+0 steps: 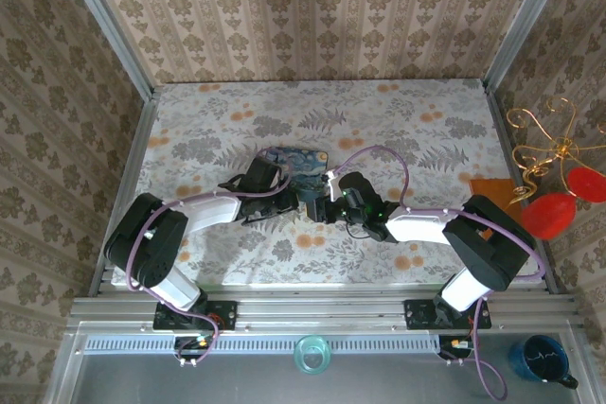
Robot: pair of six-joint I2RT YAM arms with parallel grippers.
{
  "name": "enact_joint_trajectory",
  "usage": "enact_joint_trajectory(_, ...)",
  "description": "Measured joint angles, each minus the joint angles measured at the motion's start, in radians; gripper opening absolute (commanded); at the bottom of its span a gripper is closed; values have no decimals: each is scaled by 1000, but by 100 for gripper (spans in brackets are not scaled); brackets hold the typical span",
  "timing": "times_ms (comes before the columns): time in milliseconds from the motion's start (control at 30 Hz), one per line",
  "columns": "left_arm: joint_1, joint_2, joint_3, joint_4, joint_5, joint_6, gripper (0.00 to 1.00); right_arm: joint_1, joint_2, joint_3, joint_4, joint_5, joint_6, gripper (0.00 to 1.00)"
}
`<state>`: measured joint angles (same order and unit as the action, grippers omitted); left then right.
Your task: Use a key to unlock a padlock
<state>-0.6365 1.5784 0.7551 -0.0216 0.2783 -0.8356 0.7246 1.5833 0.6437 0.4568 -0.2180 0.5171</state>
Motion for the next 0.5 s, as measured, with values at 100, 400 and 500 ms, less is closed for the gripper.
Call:
enact_joint_trajectory(100,0,-1,0,-5,-19,13,26,0,0,0,-2,1,24,39)
enact_joint_trajectory(400,0,-120,-23,-34,-66,71,48,5,26,23,-9,0,86,39)
enact_joint_trajectory(500,18,-181,-39,-55,-73,102,53,14,33,36,-14,-1,89,39)
